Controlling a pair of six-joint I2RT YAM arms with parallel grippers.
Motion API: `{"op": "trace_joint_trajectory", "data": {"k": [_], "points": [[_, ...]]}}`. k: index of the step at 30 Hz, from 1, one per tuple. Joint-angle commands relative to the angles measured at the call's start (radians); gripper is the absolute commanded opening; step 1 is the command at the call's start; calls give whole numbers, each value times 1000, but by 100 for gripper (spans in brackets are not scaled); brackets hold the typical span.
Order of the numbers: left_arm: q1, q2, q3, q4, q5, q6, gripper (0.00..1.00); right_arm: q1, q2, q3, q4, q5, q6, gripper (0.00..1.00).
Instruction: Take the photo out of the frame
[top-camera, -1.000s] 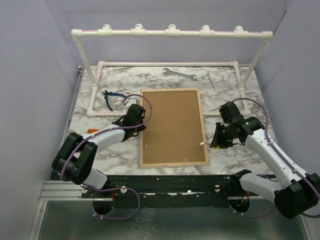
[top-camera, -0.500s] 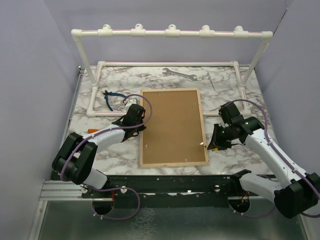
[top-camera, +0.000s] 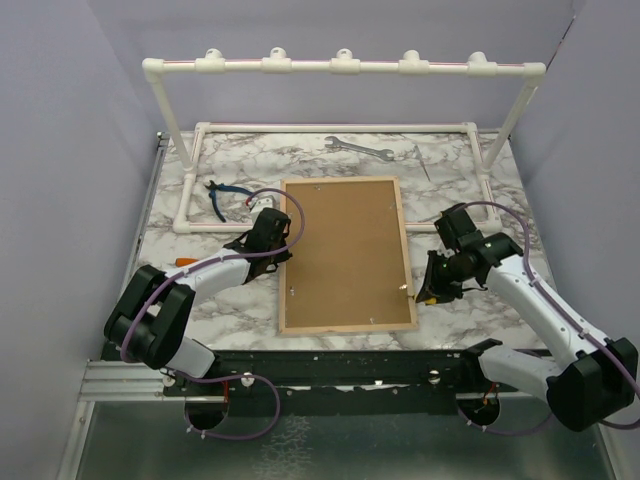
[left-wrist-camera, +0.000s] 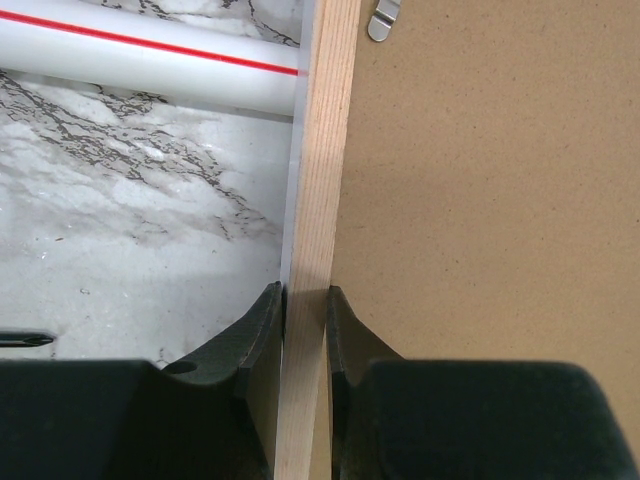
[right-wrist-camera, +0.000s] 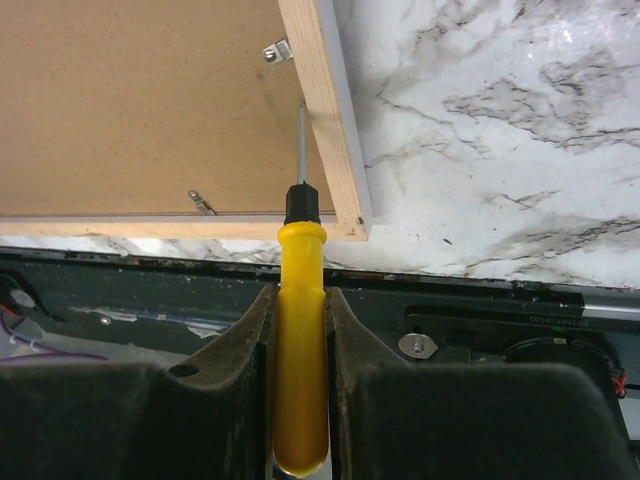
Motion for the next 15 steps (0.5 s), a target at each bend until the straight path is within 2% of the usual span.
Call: {"op": "trace_joint_trajectory", "data": {"k": [1, 15], "points": [[10, -1, -2, -8, -4, 7, 0, -4, 14, 14, -4, 64, 19, 1], [10, -16, 6, -8, 17, 50, 0, -4, 110, 80, 32, 106, -15, 0]]}}
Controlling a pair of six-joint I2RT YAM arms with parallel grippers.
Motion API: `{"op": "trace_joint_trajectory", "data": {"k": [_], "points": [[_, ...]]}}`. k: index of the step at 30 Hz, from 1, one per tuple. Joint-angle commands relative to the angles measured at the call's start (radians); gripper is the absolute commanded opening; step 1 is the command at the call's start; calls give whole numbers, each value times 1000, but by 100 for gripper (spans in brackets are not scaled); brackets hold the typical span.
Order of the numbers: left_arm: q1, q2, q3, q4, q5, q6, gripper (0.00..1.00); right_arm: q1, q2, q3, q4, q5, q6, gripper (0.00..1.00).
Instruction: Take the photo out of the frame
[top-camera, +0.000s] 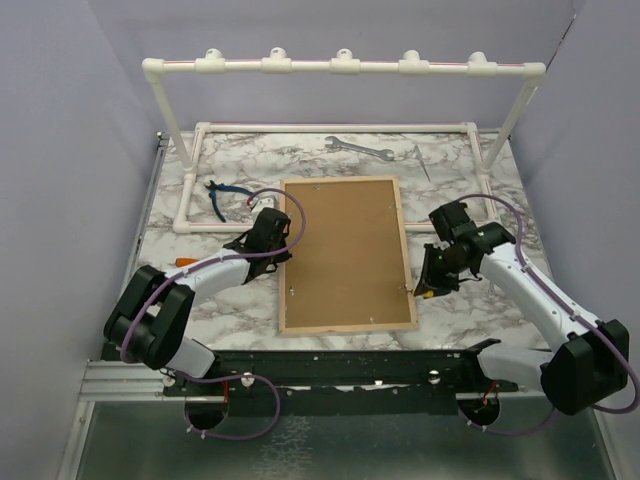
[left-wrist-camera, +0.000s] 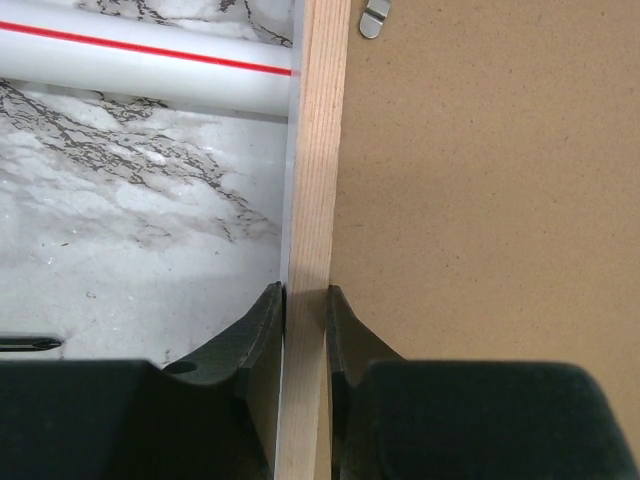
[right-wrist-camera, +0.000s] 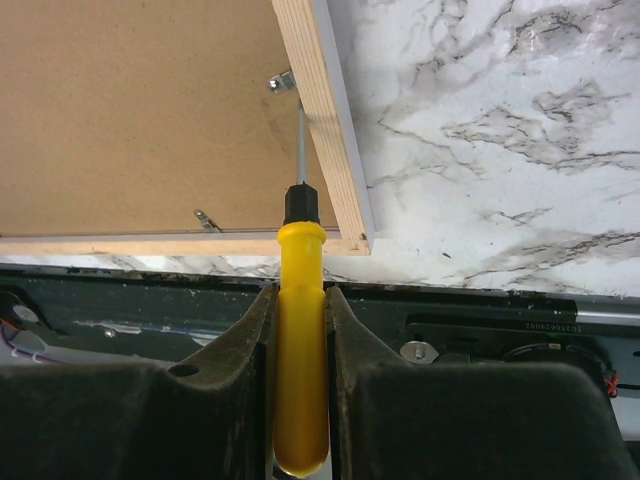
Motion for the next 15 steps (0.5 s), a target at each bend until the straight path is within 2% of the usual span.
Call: {"op": "trace_joint_trajectory", "data": {"k": [1, 10, 15], "points": [[10, -10, 9, -7, 15, 24, 0, -4, 35, 37, 26, 71, -23, 0], [8, -7, 10, -7, 24, 65, 0, -4, 103, 107, 36, 138, -35, 1], [8, -7, 17, -9, 40, 74, 0, -4, 142, 121, 63, 126, -45, 0]]}}
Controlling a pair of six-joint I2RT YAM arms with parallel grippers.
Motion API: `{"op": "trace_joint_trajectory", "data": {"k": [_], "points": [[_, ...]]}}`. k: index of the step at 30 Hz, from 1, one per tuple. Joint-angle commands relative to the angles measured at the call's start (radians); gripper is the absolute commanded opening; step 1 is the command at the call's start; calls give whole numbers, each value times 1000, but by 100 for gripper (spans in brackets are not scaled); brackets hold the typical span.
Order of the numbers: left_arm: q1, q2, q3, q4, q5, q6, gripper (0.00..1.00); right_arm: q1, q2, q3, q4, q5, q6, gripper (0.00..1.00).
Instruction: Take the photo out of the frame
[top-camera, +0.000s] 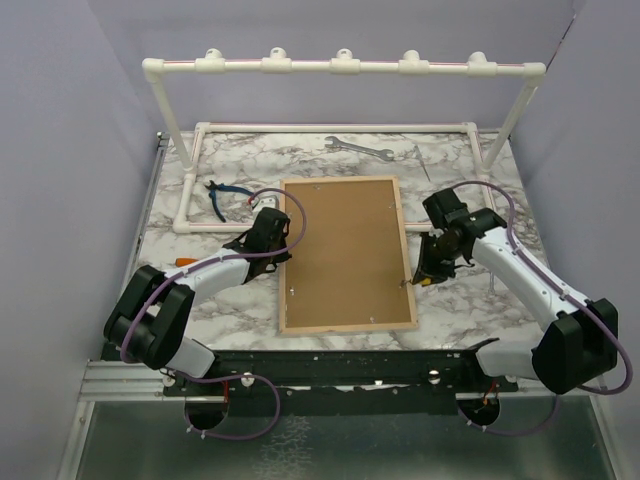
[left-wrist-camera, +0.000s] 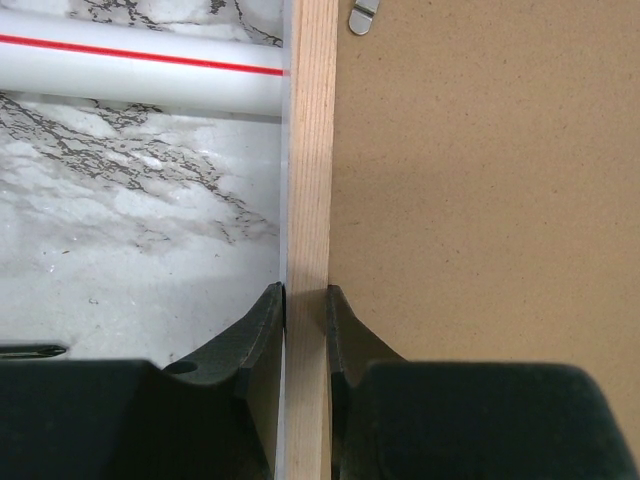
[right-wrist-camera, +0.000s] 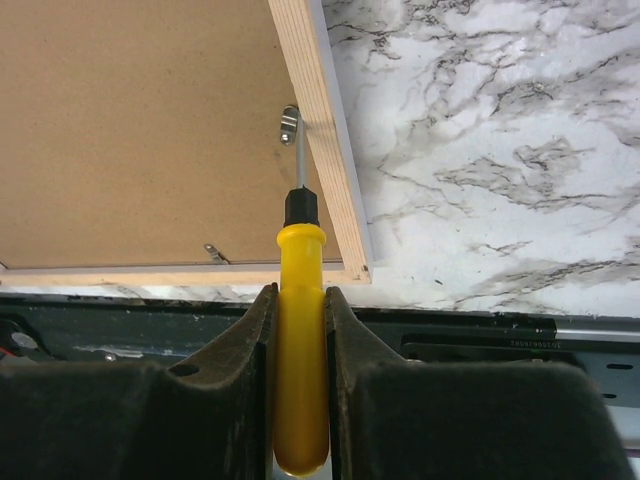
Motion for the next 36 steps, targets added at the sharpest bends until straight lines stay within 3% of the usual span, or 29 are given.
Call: {"op": "trace_joint_trajectory", "data": {"k": [1, 10, 18, 25, 27, 33, 36], "points": [[5, -7, 18, -13, 24, 24, 0, -4, 35, 25, 55, 60, -22, 1], [5, -10, 14, -21, 13, 13, 0, -4, -7, 35, 64, -102, -26, 0], [5, -29, 13, -33, -7, 8, 2, -4, -46, 51, 28, -37, -31, 1], [5, -83, 21, -63, -1, 12, 25, -1, -81, -60, 107, -447, -165, 1], [3, -109, 39, -100, 1, 18, 30, 7, -88, -78, 111, -441, -163, 1], [4, -196, 56, -202, -1, 10, 61, 65, -70, -92, 117, -431, -164, 1], [4, -233, 51, -253, 23, -6, 68, 107, -57, -93, 140, -451, -167, 1]]}}
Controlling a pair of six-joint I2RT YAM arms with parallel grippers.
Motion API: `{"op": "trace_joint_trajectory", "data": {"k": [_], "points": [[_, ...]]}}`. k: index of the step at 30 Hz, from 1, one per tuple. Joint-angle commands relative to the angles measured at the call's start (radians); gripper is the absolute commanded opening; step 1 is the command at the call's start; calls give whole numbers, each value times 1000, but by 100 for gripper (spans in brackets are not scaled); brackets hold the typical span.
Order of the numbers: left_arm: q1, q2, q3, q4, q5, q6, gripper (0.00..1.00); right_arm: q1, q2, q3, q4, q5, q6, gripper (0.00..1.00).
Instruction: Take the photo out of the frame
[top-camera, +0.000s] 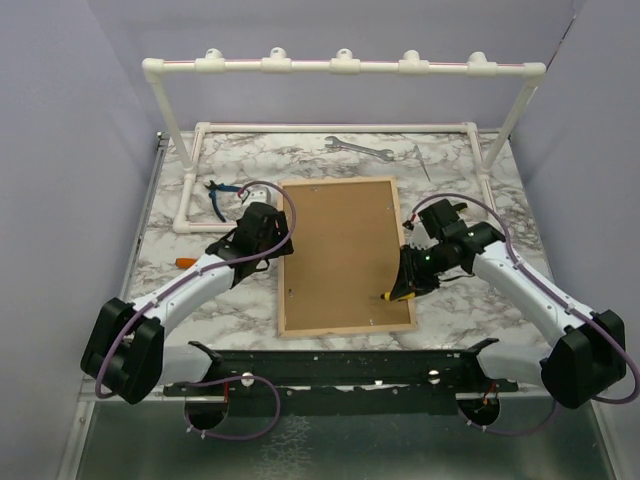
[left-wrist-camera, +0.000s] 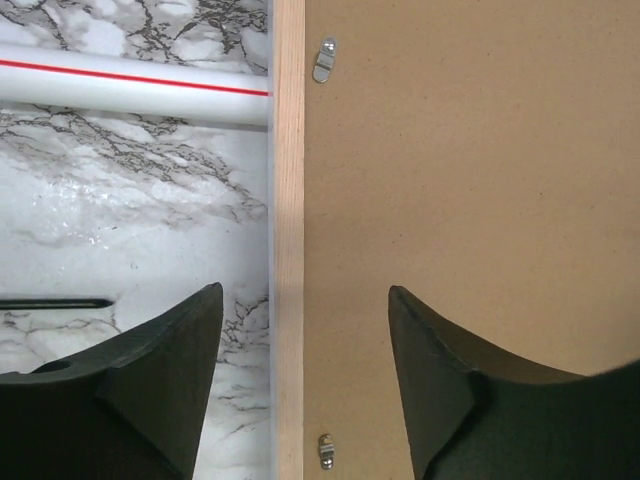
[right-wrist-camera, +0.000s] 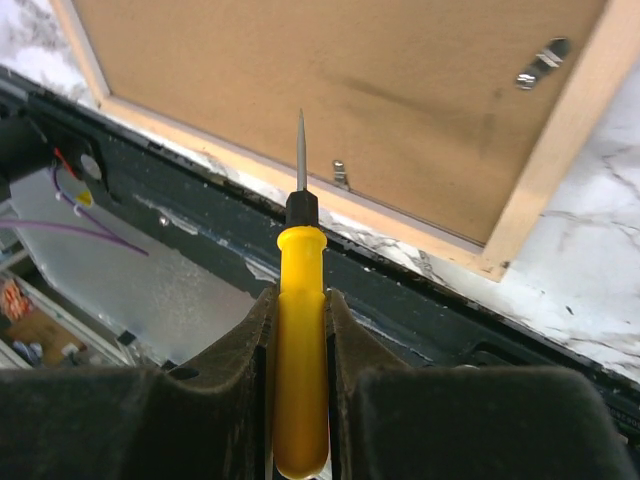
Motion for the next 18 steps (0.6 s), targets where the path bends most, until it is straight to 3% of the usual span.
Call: {"op": "trace_joint_trajectory", "data": {"k": [1, 3, 7, 13, 18], "points": [[3, -71, 9, -121, 37, -27, 71, 59, 17, -8, 50, -78, -22, 1], [4, -114, -16, -152, 62, -56, 77, 85, 24, -9, 61, -77, -17, 1], [2, -223, -96, -191, 127, -134, 78, 135, 48, -8, 66, -42, -3, 1], [-10, -322, -200, -207, 222, -222, 74, 213, 73, -3, 46, 21, 15, 1], [-59, -313, -242, -205, 227, -272, 70, 267, 96, 1, 27, 69, 28, 1]]}}
